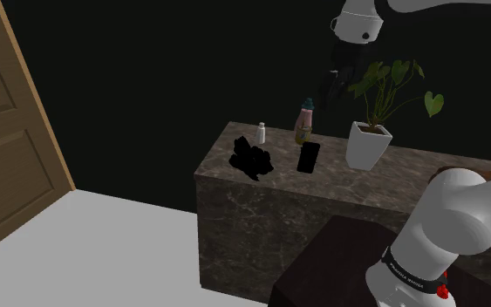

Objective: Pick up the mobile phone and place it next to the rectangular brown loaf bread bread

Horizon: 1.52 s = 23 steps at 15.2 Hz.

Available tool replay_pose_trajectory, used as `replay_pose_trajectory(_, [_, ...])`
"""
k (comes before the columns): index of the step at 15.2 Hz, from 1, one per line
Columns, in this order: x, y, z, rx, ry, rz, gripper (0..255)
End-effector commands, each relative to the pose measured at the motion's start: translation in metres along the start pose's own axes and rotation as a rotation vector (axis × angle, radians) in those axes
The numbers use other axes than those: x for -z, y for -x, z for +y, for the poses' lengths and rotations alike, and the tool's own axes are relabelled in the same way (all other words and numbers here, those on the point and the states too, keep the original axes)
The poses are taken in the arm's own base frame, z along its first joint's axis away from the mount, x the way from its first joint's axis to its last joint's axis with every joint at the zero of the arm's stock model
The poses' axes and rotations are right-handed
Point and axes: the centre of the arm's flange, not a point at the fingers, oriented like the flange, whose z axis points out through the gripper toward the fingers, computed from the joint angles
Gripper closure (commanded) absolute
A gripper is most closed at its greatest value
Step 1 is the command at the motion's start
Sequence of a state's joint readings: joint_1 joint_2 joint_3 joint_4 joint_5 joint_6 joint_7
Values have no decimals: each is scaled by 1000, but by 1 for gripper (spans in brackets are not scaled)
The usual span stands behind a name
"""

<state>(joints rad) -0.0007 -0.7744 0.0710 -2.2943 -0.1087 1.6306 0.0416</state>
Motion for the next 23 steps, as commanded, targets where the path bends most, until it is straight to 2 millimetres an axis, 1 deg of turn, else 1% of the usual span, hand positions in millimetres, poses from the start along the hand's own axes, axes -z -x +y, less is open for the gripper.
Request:
replay_pose_trajectory(1, [0,0,0,0,0,0,0])
replay_pose_trajectory(6, [-50,-9,48,109,-37,-24,0])
replay_pose_trajectory(12, [-113,-24,102,241,-82,-52,0])
replay_pose_trajectory(18, [-179,-45,151,372,-127,-81,0])
replay_pose_trajectory(23, [-235,-65,187,482,-164,-104,0])
